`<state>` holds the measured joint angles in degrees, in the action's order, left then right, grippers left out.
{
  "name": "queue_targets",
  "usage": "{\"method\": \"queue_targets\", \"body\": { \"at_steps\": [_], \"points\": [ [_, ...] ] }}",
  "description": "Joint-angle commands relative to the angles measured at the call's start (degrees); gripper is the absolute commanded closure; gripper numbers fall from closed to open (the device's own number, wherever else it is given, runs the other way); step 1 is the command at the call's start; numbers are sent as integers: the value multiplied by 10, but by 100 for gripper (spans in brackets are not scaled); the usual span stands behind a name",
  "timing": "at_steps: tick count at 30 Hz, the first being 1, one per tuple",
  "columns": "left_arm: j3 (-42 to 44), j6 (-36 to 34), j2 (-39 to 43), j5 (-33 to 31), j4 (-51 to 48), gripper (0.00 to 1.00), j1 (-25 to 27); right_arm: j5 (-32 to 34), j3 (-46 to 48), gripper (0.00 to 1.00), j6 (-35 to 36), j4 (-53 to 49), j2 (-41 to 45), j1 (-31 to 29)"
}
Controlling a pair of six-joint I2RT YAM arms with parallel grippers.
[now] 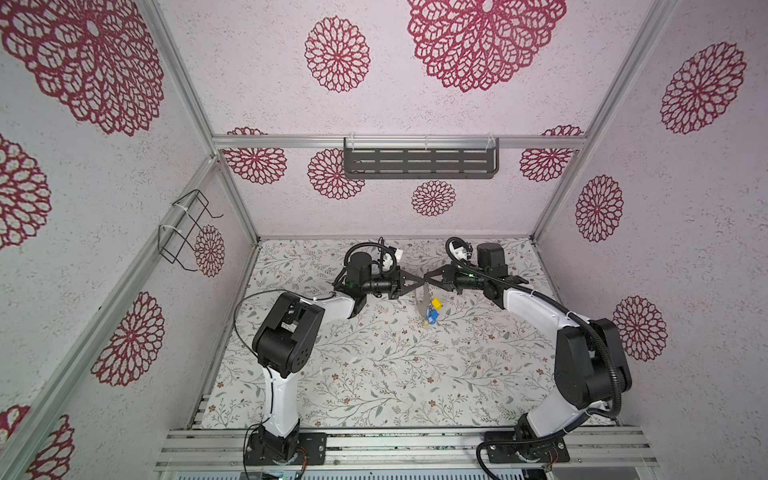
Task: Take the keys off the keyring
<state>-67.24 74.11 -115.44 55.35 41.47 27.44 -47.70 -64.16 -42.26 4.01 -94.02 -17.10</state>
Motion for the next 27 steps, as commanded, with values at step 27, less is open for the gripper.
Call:
{"method": "queue_targets", "body": {
  "at_steps": [27],
  "points": [
    [3, -102, -4, -73, -68, 100, 12, 65, 104, 100, -9, 80, 40, -22]
  ]
}}
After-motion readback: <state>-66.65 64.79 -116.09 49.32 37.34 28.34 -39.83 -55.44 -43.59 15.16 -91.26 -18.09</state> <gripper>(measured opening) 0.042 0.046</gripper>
